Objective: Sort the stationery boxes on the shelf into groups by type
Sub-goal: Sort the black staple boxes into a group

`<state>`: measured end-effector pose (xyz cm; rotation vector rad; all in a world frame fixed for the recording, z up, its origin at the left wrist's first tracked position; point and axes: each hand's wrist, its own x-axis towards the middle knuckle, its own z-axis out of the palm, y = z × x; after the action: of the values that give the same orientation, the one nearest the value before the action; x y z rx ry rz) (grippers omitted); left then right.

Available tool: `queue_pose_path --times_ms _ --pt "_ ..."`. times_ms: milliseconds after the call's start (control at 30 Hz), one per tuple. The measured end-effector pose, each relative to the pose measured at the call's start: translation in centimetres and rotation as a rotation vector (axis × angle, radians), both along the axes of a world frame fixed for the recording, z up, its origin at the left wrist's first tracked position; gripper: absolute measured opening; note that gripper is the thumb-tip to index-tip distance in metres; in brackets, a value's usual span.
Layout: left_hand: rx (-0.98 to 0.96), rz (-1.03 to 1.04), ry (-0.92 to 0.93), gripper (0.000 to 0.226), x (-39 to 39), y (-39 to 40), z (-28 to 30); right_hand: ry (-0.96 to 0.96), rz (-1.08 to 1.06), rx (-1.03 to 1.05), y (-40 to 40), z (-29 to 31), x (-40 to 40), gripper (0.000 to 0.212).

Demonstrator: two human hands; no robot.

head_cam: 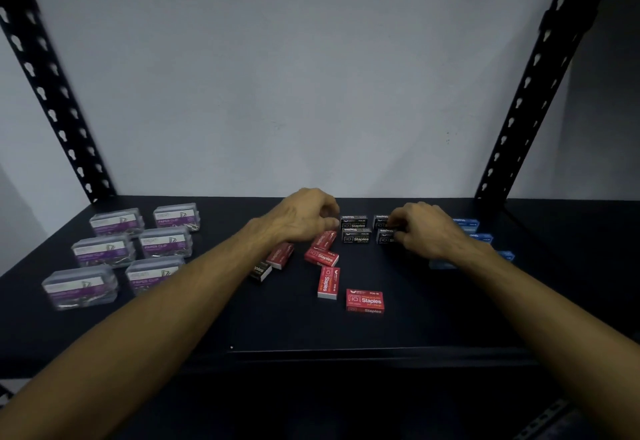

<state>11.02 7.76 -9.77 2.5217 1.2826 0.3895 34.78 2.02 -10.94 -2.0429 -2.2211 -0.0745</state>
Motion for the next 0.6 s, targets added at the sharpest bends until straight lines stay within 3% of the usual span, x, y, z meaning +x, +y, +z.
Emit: queue_pose_path --times_ms 300,600 --pt "-0.066 0.077 0.069 0.025 -5.8 -0.8 2.8 0.011 0.055 0.094 -1.7 2.5 -3.2 0.026" --pt "-0.102 0.137 0.079 0.026 -10.3 -2.6 0.2 0.073 0.168 0.068 -1.8 2.4 -8.8 0.029"
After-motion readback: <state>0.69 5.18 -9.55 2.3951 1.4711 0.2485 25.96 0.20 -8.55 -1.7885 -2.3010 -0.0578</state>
